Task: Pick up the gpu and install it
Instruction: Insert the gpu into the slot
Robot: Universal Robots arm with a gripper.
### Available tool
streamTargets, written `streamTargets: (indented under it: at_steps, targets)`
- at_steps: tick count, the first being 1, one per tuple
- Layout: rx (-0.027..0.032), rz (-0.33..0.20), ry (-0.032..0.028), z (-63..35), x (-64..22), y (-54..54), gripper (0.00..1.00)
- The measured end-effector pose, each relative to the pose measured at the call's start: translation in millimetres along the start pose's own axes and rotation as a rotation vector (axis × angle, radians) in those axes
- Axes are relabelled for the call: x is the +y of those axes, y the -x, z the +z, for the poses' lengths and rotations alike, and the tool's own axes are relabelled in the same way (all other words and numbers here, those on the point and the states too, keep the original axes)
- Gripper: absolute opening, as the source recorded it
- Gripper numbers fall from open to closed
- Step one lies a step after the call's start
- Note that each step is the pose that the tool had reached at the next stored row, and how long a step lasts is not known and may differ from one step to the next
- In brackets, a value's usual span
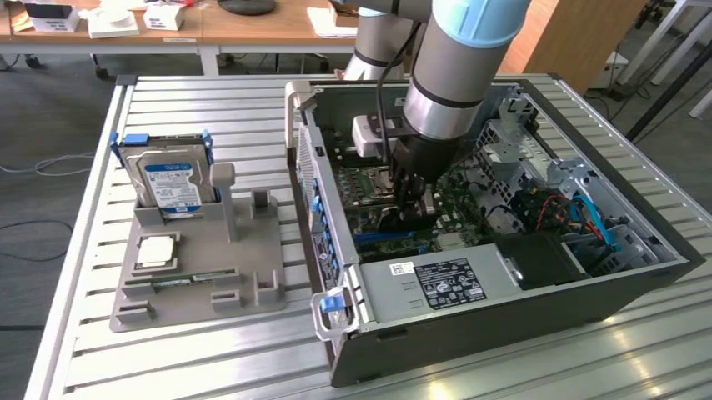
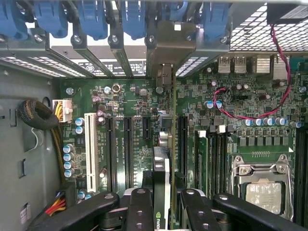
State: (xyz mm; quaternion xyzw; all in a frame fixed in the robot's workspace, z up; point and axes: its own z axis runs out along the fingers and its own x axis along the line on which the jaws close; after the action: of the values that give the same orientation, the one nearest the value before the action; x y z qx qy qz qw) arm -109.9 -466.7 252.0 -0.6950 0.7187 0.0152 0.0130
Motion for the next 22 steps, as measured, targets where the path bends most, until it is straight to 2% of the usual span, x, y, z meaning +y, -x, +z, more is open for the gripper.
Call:
streamTargets:
  at_steps: [22]
  targets:
    - [0.0000, 0.000, 0.0000, 0.9, 0.6, 1.3, 0.27]
